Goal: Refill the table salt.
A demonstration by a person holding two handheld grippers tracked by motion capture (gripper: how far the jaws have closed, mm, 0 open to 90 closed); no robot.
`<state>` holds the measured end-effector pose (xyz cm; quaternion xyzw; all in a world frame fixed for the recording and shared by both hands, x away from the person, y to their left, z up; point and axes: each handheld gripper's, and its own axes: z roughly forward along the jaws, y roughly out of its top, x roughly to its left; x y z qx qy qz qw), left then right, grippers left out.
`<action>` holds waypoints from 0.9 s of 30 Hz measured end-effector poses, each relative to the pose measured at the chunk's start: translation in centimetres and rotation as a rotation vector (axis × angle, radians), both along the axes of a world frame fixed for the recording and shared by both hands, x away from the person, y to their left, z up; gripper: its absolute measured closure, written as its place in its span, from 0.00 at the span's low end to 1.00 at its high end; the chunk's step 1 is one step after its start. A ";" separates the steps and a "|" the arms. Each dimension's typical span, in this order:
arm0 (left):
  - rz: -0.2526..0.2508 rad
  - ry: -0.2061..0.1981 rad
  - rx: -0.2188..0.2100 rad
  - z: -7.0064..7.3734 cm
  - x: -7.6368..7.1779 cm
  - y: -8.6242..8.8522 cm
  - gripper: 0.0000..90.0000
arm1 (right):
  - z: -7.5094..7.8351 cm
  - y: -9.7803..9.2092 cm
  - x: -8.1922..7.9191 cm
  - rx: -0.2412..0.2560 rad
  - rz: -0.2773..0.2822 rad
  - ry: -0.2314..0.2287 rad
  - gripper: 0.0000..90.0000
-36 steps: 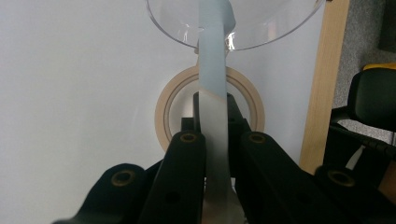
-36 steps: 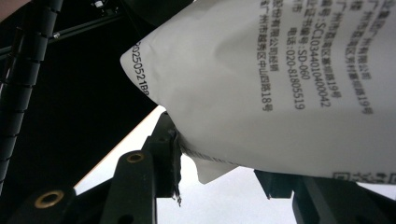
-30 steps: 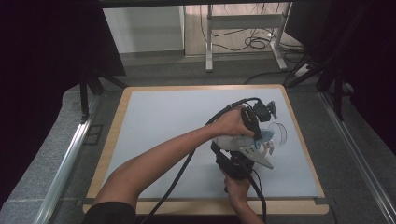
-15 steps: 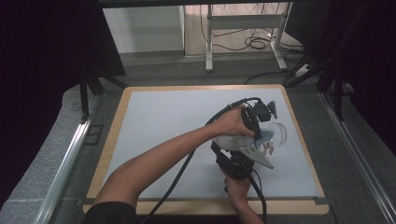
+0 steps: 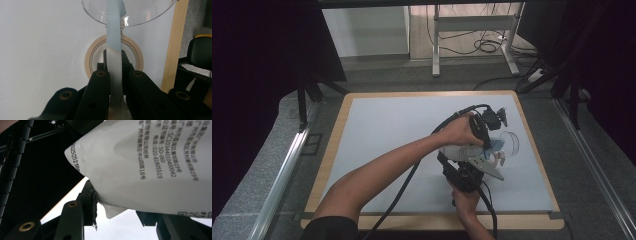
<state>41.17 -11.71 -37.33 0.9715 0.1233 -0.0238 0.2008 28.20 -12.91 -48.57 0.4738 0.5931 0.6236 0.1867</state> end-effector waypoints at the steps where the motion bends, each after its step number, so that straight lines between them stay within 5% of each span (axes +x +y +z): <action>1: -0.001 0.001 0.000 0.0 0.0 0.0 1.00 | 0.0 0.0 0.0 0.002 0.000 0.002 0.63; 27: -0.002 0.007 0.009 0.0 0.0 -0.3 1.00 | 0.1 -0.2 0.0 0.020 0.000 0.015 0.64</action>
